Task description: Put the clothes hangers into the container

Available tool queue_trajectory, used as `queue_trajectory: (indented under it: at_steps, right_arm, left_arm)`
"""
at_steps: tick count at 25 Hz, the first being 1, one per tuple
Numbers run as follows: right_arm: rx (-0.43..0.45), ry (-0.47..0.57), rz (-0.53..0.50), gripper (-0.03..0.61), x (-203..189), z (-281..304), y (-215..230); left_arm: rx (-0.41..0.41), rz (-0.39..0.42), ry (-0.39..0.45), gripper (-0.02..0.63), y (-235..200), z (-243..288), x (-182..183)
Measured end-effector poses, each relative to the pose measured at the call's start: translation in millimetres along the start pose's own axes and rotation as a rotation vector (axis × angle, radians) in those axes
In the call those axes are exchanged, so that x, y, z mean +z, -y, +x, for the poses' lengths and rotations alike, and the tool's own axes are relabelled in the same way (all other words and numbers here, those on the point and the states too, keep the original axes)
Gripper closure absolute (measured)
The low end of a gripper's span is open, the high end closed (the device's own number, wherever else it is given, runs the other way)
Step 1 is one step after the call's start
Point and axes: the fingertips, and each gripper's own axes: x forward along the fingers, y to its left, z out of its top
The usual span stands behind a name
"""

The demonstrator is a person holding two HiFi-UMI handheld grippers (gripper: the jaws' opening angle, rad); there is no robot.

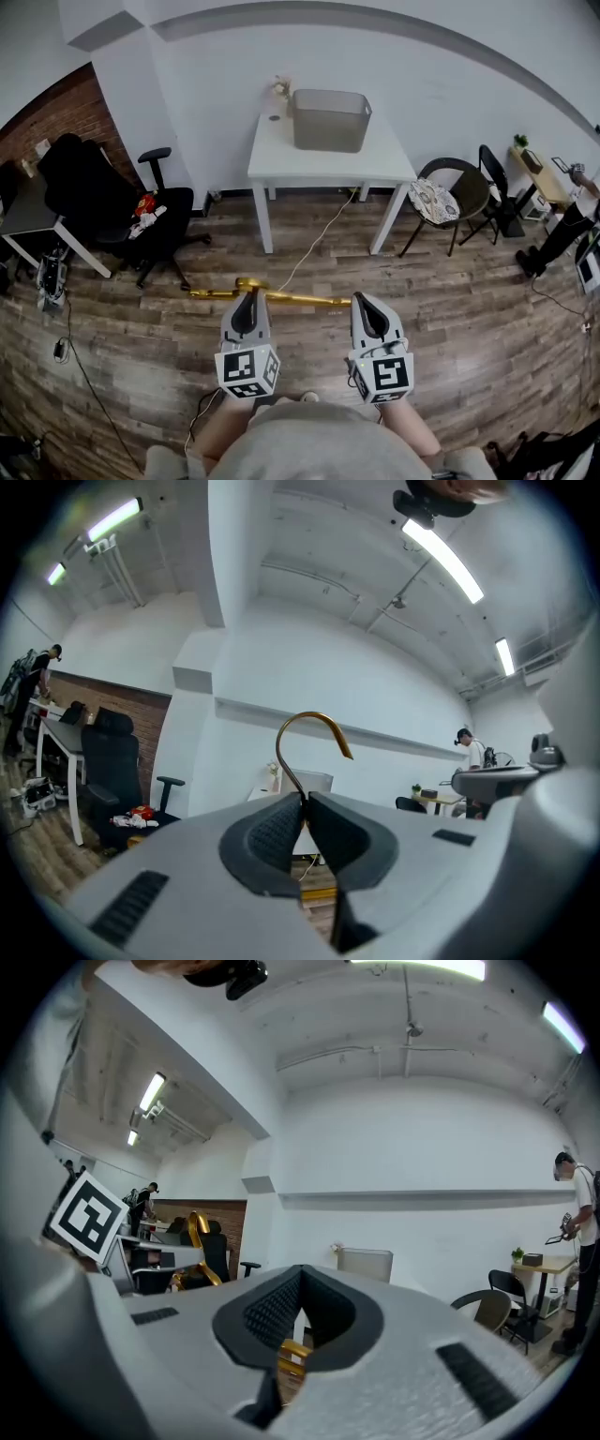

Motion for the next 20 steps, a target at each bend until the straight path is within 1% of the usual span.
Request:
queue_trajectory:
  at_steps: [3, 9, 20]
  right_arm:
    - [-0.006, -0.008, -0.001, 0.578, -3, -2, 7]
    - [-0.008, 0.009, 0.013, 0.577, -4, -3, 21]
    - [0.027, -0.006, 0.003, 0.575, -11, 12, 21]
  left_arm:
    - [0.001, -0.007, 0.001, 0.588, 5, 1, -1]
    - [0.001, -0.005, 0.002, 0.588, 14, 3, -3]
    - [-0.01, -0.011, -0.014, 0.588, 20, 20, -10]
